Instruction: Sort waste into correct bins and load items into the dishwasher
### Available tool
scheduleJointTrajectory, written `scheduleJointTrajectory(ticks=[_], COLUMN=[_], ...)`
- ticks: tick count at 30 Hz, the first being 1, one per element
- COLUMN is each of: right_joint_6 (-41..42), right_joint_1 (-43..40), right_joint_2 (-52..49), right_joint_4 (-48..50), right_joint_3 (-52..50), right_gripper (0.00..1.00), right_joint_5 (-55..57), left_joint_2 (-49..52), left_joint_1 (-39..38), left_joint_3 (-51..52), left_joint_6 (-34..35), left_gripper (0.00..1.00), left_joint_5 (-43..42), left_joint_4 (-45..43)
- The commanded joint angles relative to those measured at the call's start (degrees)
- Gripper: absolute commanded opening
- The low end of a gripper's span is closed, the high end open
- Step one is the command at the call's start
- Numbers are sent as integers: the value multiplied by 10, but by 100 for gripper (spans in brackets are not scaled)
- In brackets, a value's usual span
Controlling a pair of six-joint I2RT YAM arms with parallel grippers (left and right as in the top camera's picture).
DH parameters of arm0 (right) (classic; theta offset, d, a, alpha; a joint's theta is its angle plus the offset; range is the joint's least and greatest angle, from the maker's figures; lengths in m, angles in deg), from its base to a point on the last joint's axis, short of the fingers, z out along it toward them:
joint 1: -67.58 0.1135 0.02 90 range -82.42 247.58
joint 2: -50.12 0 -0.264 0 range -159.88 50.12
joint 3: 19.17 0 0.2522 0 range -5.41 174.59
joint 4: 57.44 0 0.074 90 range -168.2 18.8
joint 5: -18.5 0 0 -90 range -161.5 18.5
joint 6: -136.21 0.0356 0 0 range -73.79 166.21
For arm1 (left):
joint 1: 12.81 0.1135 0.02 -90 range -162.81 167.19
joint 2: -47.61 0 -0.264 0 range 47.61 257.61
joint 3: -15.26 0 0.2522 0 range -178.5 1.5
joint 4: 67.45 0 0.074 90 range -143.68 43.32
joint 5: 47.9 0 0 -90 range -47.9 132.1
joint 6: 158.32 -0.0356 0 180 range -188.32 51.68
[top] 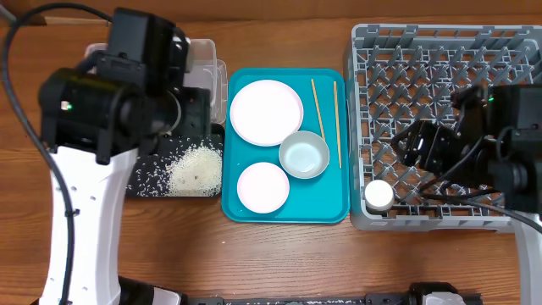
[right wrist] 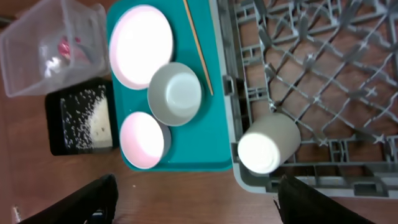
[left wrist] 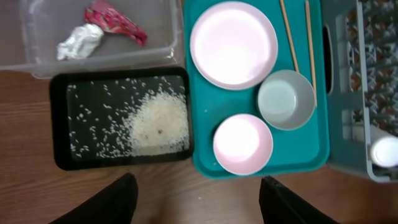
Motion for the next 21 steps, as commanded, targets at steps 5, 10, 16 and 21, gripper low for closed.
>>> scheduleJointTrajectory(ticks=[5, 10, 16, 21], right_joint_6=[-2, 0, 0, 0], right_joint_1=[1, 1, 1, 1], right_joint_2=[3, 3, 3, 3], right_joint_4=[36, 56, 62, 61], right_joint_3=[-38, -38, -38, -38], right_gripper=[88, 95, 96, 96], right_joint_5=[10, 10, 10, 10], left_joint_2=[1, 1, 1, 1], left_joint_1=[-79, -117, -123, -123], left_joint_3=[130, 242, 350, 390], left_joint_6=[45, 83, 103, 107], left_gripper=[65, 65, 65, 64], left_joint_5=[-15, -14, -19, -27], left_joint_4=[-24, -67, -113, -117])
